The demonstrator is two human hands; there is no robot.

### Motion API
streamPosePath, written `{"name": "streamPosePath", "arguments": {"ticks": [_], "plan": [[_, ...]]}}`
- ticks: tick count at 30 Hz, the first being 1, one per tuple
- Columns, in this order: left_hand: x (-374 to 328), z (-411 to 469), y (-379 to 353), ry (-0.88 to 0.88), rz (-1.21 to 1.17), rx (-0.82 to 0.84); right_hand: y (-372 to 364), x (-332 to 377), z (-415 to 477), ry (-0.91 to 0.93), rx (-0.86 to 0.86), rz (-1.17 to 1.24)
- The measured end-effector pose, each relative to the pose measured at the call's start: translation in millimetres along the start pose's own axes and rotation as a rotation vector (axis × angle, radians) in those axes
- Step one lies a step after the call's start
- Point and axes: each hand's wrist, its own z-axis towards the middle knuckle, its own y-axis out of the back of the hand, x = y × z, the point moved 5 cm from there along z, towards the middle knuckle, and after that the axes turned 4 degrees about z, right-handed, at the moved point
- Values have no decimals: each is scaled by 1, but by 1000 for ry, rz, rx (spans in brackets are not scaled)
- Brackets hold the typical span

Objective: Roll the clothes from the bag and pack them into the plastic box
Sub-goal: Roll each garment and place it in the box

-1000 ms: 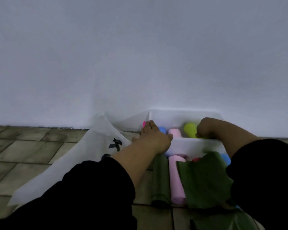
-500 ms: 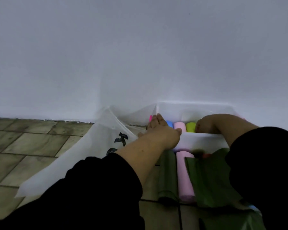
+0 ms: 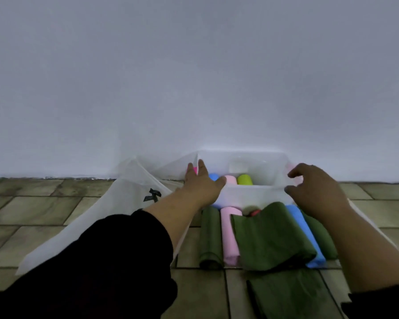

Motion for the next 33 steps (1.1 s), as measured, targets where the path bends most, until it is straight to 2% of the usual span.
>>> {"name": "streamPosePath", "arguments": {"ticks": [1, 3, 6, 8, 11, 14, 19, 24, 27, 28, 31, 33], "plan": [[0, -6, 1, -28, -1, -9, 1, -4, -5, 10, -78, 34], [2, -20, 0, -105, 36, -14, -5, -19, -15, -17, -73, 10], [11, -44, -13, -216, 101, 45, -22, -41, -32, -156, 179, -129], [19, -57, -27, -257, 138, 112, -32, -46, -42, -200, 278, -114], [27, -65, -45, -281, 281, 109, -32, -41, -43, -230, 162, 82], [26, -59, -46, -283, 380, -14, -25, -29, -35, -218, 26, 268], [26, -43, -39, -237, 454, -109, -33, -13, -20, -154, 115, 91], [30, -38, -40, -234, 501, -117, -27, -15, -13, -109, 129, 116], [30, -38, -39, -242, 496, -110, -23, -29, -22, -161, 130, 137], [30, -38, -37, -247, 482, -102, -24, -35, -26, -197, 142, 98], [28, -38, -30, -261, 416, -73, -35, -43, -41, -275, 348, -44], [26, -44, -26, -266, 361, -46, -38, -35, -46, -316, 401, -18]]}}
